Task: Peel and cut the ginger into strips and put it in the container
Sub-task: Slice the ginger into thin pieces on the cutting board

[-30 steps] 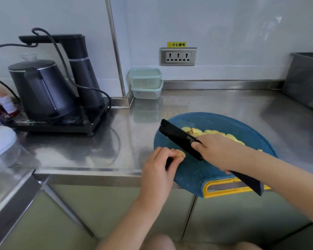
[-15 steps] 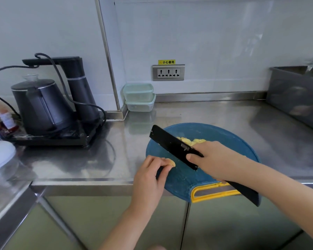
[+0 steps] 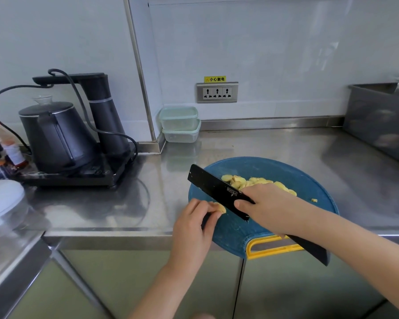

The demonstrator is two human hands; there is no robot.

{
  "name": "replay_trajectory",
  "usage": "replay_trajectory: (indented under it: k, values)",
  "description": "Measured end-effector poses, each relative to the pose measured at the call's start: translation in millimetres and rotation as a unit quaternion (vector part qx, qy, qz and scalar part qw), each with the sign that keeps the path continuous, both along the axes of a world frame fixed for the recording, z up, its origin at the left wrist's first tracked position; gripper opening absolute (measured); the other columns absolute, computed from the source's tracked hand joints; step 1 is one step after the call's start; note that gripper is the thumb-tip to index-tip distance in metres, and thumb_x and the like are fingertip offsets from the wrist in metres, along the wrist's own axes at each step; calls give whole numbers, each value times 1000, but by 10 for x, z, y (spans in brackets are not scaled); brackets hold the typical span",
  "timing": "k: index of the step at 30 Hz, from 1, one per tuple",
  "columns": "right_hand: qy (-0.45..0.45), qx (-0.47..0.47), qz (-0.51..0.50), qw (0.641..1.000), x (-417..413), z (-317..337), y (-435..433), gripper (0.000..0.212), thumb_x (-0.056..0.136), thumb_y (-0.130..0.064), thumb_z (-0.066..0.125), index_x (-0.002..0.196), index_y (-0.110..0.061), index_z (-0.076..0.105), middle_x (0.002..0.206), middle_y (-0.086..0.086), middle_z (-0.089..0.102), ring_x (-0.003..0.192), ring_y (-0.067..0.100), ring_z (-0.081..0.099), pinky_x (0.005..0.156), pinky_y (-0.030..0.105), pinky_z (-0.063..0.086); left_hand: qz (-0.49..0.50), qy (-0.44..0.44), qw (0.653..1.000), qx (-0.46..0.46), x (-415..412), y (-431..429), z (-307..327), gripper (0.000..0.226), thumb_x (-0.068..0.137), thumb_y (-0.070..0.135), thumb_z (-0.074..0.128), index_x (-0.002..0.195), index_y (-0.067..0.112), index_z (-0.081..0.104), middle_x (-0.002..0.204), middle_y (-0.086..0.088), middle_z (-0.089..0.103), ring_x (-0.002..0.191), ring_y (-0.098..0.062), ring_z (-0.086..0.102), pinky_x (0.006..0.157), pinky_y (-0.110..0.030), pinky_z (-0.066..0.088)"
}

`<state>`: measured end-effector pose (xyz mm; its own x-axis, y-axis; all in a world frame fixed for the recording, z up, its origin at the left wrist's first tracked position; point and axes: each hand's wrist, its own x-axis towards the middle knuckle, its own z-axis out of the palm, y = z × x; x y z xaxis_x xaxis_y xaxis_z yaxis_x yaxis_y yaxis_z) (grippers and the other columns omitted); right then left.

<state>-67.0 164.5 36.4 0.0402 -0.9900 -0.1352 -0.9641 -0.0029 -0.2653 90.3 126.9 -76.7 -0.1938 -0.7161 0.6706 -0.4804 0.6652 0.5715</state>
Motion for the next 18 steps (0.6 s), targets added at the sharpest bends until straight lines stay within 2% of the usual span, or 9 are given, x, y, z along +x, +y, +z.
replay_trajectory:
  k: [8, 16, 18]
  values:
    - [-1, 4, 3, 1000, 31, -3, 17, 26, 102, -36, 37, 94, -18, 53, 80, 0, 53, 66, 9, 48, 61, 26, 42, 1, -2, 1000, 1, -1, 1, 13, 19, 88, 35, 53, 86, 20, 65, 86, 15, 58, 84, 0, 57, 72, -10, 44]
    - [26, 5, 10, 1000, 99, -23, 46, 22, 103, -33, 34, 96, -19, 50, 86, 2, 53, 73, 12, 49, 61, 24, 39, 1, 6, 1000, -4, 3, 10, 15, 2, 84, 15, 68, 84, 17, 68, 84, 12, 62, 83, -1, 59, 75, -9, 45]
    - [23, 5, 7, 1000, 106, -48, 46, 26, 103, -33, 34, 100, -15, 53, 81, 1, 51, 70, 11, 47, 59, 24, 38, 2, 8, 1000, -6, 5, -1, -5, 8, 81, 9, 72, 83, 15, 68, 83, 11, 63, 83, -2, 60, 74, -12, 46]
